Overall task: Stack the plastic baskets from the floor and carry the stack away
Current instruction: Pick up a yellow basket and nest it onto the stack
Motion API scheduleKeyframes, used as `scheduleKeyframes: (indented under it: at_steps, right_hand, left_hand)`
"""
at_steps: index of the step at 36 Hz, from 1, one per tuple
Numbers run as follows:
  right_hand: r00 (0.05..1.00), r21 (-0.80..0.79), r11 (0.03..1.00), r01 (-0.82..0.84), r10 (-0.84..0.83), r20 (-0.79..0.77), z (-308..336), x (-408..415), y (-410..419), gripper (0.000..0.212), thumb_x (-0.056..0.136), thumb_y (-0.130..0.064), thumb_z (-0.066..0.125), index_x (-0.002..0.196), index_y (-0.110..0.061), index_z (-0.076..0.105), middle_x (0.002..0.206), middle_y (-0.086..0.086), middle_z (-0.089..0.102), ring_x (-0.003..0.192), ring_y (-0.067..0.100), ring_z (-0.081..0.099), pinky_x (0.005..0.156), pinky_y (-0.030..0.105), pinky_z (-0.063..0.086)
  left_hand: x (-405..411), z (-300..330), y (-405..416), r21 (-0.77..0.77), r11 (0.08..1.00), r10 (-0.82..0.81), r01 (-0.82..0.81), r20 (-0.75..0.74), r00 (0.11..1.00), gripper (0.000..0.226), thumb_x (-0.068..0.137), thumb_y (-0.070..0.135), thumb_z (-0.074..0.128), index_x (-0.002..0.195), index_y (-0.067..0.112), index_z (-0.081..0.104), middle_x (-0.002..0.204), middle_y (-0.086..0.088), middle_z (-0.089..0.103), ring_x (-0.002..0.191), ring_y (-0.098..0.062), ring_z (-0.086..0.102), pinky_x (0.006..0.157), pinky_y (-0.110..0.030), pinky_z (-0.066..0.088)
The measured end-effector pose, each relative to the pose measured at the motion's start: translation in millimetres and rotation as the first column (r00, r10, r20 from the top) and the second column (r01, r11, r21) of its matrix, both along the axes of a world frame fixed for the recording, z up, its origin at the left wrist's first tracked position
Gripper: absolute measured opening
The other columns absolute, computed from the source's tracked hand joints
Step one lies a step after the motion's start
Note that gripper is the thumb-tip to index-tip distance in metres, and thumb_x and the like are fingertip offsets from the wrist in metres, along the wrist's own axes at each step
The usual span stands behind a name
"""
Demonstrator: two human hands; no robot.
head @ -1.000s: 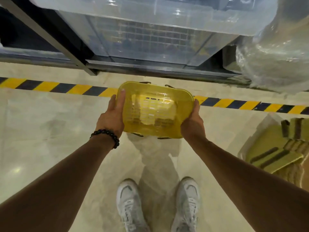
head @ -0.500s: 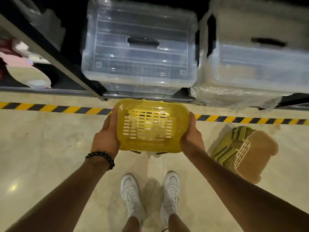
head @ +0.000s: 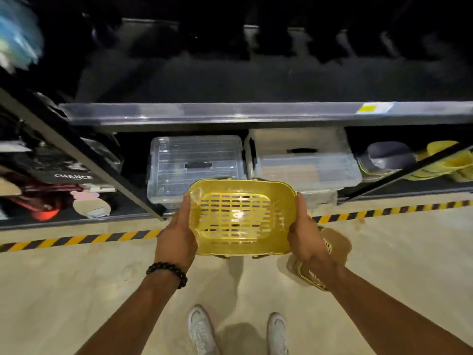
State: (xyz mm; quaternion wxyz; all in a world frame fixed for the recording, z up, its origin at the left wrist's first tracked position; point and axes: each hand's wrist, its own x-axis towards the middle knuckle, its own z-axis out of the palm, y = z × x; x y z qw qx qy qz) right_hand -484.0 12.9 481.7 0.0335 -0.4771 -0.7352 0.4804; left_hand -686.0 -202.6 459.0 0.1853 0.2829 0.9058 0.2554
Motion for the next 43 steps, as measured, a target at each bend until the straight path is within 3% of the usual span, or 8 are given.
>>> scheduleKeyframes:
  at_steps: [6, 11, 15, 21, 32, 34, 37, 43]
  right_hand:
    - [0.999, 0.089, 0.996, -0.029, 0.033, -0.042, 41.9, 61.4, 42.6, 0.066, 0.103, -0.022, 0.059, 0.149, -0.054, 0.024, 0.104, -0.015, 0.071, 0.089, -0.003, 0.072, 0.059, 0.013, 0.056]
    - [0.996, 0.139, 0.989, -0.054, 0.044, 0.071, 52.4, 126.4, 97.4, 0.074, 0.105, -0.019, 0.052, 0.161, -0.044, 0.010, 0.099, -0.008, 0.072, 0.086, 0.014, 0.072, 0.078, 0.046, 0.062]
    - [0.997, 0.150, 0.986, -0.070, 0.065, 0.041, 62.5, 182.0, 152.4, 0.071, 0.106, -0.009, 0.048, 0.155, -0.051, 0.019, 0.103, -0.026, 0.062, 0.082, -0.005, 0.068, 0.059, 0.007, 0.051]
    - [0.988, 0.166, 0.975, -0.147, 0.138, 0.062, 79.1, 242.2, 235.5, 0.072, 0.107, -0.007, 0.046, 0.158, -0.050, 0.019, 0.102, -0.021, 0.059, 0.080, -0.008, 0.057, 0.058, 0.001, 0.041]
    - [0.925, 0.151, 0.913, -0.379, 0.379, 0.034, 82.1, 229.5, 317.2, 0.074, 0.105, -0.007, 0.050, 0.158, -0.050, 0.022, 0.112, -0.014, 0.062, 0.090, 0.011, 0.065, 0.088, 0.040, 0.059]
    - [0.913, 0.144, 0.902, -0.408, 0.407, 0.032, 77.7, 220.4, 326.6, 0.074, 0.105, -0.008, 0.050, 0.156, -0.054, 0.022, 0.107, -0.021, 0.064, 0.087, 0.009, 0.069, 0.079, 0.038, 0.063]
    - [0.890, 0.200, 0.871, -0.449, 0.457, 0.011, 71.3, 207.3, 337.7, 0.076, 0.104, -0.013, 0.052, 0.150, -0.066, 0.022, 0.103, -0.037, 0.065, 0.093, -0.011, 0.067, 0.071, 0.013, 0.053]
    - [0.831, 0.178, 0.812, -0.556, 0.550, 0.085, 45.0, 184.6, 361.2, 0.077, 0.100, -0.010, 0.051, 0.148, -0.065, 0.025, 0.113, -0.010, 0.070, 0.093, 0.012, 0.071, 0.080, 0.032, 0.055]
  left_hand:
    - [49.2, 41.8, 41.6, 0.077, 0.997, 0.023, -0.021, -0.019, 1.000, 0.098, 0.092, -0.001, 0.054, 0.158, 0.052, 0.004, 0.090, 0.002, 0.063, 0.075, -0.023, 0.063, 0.065, -0.031, 0.048]
    - [105.6, 63.6, 96.2, 0.079, 0.997, 0.006, -0.007, 0.014, 1.000, 0.095, 0.091, -0.001, 0.050, 0.160, 0.049, 0.007, 0.082, 0.004, 0.065, 0.063, -0.009, 0.057, 0.056, -0.028, 0.044]
    - [161.2, 75.4, 143.6, 0.094, 0.996, -0.001, 0.000, 0.008, 1.000, 0.091, 0.090, 0.000, 0.053, 0.161, 0.043, 0.016, 0.091, 0.000, 0.068, 0.068, -0.019, 0.060, 0.060, -0.029, 0.046]
    - [233.3, 96.7, 201.7, 0.098, 0.993, 0.063, -0.067, 0.037, 0.997, 0.090, 0.090, 0.002, 0.053, 0.159, 0.046, 0.015, 0.076, -0.001, 0.066, 0.062, -0.017, 0.057, 0.054, -0.030, 0.045]
    - [267.5, 108.9, 236.2, 0.145, 0.946, 0.281, -0.289, 0.070, 0.957, 0.094, 0.090, 0.003, 0.054, 0.155, 0.059, 0.016, 0.065, -0.002, 0.061, 0.059, -0.016, 0.059, 0.054, -0.037, 0.053]
    - [266.6, 103.2, 239.8, 0.139, 0.938, 0.310, -0.319, 0.080, 0.947, 0.093, 0.092, 0.005, 0.054, 0.154, 0.061, 0.014, 0.075, -0.006, 0.066, 0.066, -0.018, 0.062, 0.059, -0.039, 0.055]
    - [267.6, 93.4, 245.5, 0.148, 0.919, 0.353, -0.365, 0.098, 0.930, 0.095, 0.090, 0.004, 0.055, 0.153, 0.062, 0.014, 0.088, -0.008, 0.071, 0.074, -0.022, 0.065, 0.067, -0.043, 0.057]
    - [285.4, 70.3, 256.6, 0.084, 0.856, 0.502, -0.510, 0.100, 0.859, 0.099, 0.088, 0.003, 0.054, 0.151, 0.066, 0.012, 0.059, -0.002, 0.060, 0.054, -0.018, 0.058, 0.055, -0.037, 0.052]
